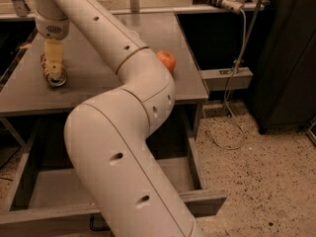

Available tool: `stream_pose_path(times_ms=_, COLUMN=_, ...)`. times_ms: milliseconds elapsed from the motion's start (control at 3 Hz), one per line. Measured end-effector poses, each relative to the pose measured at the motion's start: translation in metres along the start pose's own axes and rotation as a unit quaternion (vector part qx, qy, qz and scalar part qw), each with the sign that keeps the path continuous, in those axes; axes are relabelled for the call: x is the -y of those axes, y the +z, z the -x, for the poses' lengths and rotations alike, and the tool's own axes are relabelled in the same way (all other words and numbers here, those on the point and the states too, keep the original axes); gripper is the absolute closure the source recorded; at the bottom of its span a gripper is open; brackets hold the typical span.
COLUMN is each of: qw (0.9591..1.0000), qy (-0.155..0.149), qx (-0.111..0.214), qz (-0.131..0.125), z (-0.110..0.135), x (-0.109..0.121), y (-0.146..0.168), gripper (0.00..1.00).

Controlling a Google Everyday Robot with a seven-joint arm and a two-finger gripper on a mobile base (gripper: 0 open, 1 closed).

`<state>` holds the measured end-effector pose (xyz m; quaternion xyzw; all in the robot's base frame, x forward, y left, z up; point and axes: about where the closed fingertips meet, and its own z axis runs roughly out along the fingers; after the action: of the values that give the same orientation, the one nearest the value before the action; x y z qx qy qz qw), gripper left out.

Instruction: Place orange can into top drawer

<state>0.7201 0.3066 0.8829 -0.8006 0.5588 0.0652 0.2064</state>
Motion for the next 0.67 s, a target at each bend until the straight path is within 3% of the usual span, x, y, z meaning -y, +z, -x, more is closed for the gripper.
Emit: stream_pose_path(times_ms=667, qw=0.9999, qy=0.0, qx=-0.001, qz=0.011, z=-0.0054, x=0.0011, y=0.0179, gripper=0.0)
